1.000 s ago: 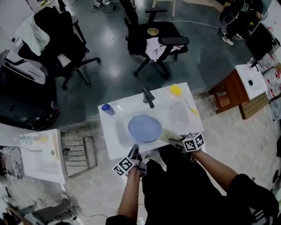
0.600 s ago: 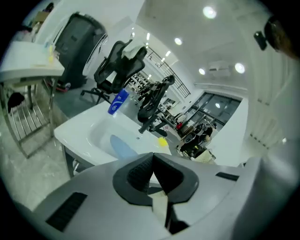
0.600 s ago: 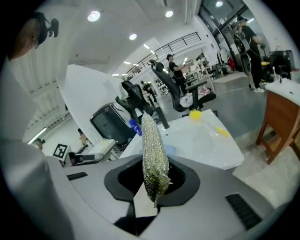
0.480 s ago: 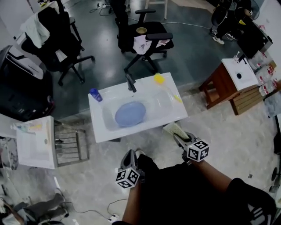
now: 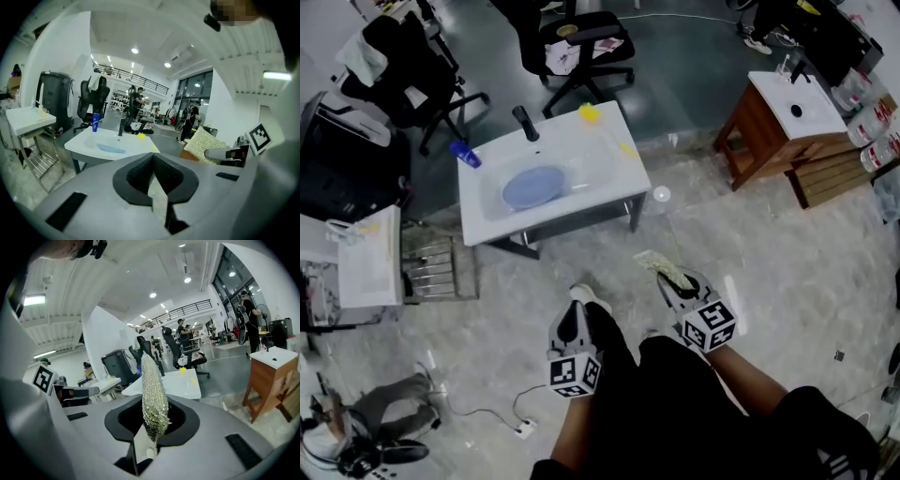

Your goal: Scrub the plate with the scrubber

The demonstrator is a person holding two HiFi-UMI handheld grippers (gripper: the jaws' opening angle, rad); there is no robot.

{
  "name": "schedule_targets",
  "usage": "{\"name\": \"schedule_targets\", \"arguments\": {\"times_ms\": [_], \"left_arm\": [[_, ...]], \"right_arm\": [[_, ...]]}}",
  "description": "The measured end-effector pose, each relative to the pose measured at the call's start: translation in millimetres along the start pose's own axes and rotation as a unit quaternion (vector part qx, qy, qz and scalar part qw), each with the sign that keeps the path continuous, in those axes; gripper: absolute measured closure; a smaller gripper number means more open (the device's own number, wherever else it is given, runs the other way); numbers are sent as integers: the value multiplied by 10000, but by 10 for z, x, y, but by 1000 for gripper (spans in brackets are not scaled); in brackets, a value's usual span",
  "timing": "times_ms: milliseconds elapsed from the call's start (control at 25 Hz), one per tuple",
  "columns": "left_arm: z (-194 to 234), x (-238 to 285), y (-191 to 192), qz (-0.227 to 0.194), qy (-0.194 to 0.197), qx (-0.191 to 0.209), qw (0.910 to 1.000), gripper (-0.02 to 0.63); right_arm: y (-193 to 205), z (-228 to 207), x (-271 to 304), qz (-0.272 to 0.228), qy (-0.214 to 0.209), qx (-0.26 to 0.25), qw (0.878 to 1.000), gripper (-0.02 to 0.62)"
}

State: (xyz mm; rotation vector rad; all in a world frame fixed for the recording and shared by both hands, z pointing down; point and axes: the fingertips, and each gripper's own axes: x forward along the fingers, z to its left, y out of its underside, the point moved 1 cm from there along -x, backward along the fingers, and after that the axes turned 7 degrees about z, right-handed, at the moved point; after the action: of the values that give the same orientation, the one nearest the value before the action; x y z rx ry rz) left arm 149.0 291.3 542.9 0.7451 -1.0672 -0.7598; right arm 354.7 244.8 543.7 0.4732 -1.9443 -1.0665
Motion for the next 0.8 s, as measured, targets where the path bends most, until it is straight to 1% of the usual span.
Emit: {"name": "schedule_targets", "arguments": {"times_ms": [120, 200, 280, 400, 560, 640, 800], "left_arm": [[-315, -294, 190, 110, -67, -41, 9999, 604], [-420, -446, 279, 158, -149, 48, 9998, 604], [-468, -548, 277, 131, -195, 212, 9995, 604], [-528, -687, 212, 1, -166, 413, 9990, 604], [-533, -837, 252, 0, -146, 417, 9990, 604], [-542, -884, 289, 58, -176, 534, 9984, 604], [-597, -978, 187, 13, -260, 607, 9978, 604]], "right_arm": [[168, 51, -376, 64, -57, -145, 9999, 535], [195, 108, -591, 19, -37, -212, 9998, 535], [171, 171, -764, -88, 23, -225, 9997, 535], [152, 262, -925, -242, 55, -192, 9995, 537], [153, 389, -984, -303, -18, -338, 9990, 537], [120, 434, -1036, -321, -56, -456, 9984, 537], [58, 447, -1193, -274, -92, -518, 9982, 537]]}}
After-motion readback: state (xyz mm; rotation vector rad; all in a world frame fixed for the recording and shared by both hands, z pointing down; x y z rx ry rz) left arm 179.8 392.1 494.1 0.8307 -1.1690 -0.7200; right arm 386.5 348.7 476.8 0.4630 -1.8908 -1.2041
